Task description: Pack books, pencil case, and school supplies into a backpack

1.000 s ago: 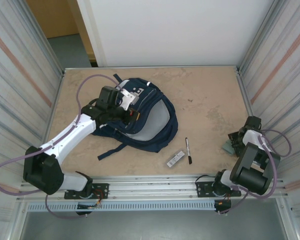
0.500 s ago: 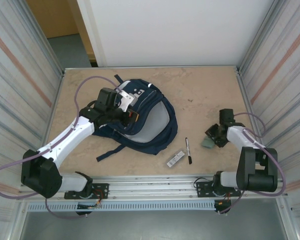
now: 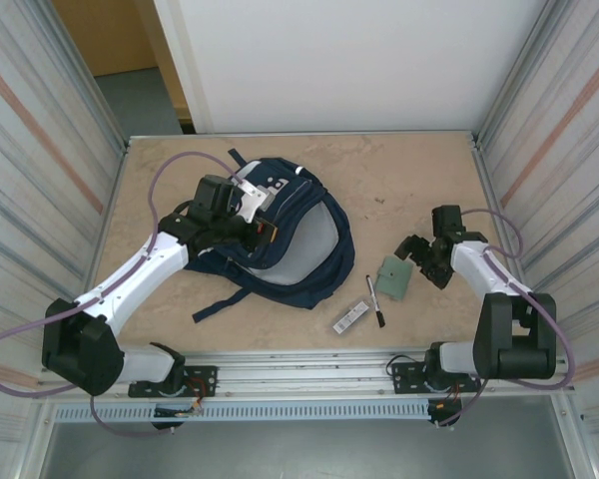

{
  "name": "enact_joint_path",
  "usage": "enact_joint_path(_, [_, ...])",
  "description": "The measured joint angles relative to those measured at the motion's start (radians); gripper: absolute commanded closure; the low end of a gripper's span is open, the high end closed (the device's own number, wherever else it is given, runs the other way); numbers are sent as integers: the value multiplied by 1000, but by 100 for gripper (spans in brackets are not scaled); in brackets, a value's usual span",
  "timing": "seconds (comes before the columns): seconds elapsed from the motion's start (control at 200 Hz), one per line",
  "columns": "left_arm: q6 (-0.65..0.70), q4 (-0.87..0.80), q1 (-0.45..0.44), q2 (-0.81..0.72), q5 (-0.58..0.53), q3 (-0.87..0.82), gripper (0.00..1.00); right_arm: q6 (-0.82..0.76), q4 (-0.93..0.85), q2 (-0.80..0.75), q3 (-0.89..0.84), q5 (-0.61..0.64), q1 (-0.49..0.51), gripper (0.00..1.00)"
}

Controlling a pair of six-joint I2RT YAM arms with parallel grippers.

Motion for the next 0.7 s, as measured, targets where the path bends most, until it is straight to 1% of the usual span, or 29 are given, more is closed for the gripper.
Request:
enact_joint_path(0.03, [0, 4, 0, 0, 0, -3, 100, -12, -10, 10, 11, 6, 23, 0])
enact_joint_path(0.19, [0, 11, 0, 0, 1, -9, 100, -67, -59, 77, 79, 54, 171, 1])
enact_joint_path(0.451, [-1, 13, 0, 0, 4, -9, 100, -94, -74, 261, 124, 73, 212, 0])
enact_joint_path(0.511, [-1, 13, 0, 0, 4, -9, 100, -95, -86, 277, 142, 84, 230, 3])
enact_joint_path(0.621, [-1, 14, 0, 0, 4, -11, 100, -92, -95, 290, 151, 101, 244, 17])
enact_joint_path(0.697, [-1, 14, 0, 0, 4, -13, 100, -88, -97, 289, 150, 105, 244, 20])
